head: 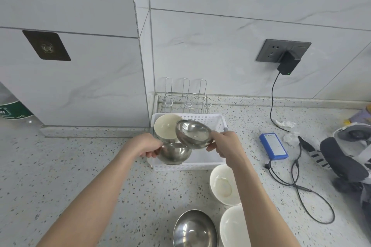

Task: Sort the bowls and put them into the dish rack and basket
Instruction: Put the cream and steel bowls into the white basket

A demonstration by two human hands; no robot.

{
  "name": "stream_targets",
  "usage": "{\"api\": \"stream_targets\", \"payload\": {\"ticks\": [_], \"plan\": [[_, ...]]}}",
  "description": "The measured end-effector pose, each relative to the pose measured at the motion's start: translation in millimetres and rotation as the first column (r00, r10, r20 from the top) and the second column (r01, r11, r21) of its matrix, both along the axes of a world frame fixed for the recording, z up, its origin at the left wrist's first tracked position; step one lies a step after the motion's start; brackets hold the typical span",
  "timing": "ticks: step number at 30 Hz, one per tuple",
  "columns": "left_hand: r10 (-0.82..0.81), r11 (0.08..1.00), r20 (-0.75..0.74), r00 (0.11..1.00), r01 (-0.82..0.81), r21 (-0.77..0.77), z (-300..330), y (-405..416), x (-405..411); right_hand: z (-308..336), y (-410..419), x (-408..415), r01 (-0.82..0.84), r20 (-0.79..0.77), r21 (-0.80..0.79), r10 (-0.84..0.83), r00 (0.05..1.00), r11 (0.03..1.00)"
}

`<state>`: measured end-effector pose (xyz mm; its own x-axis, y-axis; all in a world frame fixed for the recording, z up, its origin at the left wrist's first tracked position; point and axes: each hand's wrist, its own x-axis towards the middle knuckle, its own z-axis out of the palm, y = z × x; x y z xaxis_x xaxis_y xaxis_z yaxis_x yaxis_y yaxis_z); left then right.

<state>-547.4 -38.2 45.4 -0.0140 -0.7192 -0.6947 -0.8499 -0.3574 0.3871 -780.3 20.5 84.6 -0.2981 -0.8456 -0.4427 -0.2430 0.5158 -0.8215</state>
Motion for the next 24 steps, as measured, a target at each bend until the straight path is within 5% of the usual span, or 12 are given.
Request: {"api": "stream_targets", "payload": {"ticks": [7,24], "plan": [[0.034,0.998,-0.078,0.996,-0.030,0.051,7,-4,2,5,-40,5,-0.195,0.008,0.135,0.195,0.981,0.972],[0.004,0.979,-0.050,0.999,0.006,0.204,12,-15,0,3,-67,-2,-0.250,0.061,0.214,0.242,0.968,0.944]]}}
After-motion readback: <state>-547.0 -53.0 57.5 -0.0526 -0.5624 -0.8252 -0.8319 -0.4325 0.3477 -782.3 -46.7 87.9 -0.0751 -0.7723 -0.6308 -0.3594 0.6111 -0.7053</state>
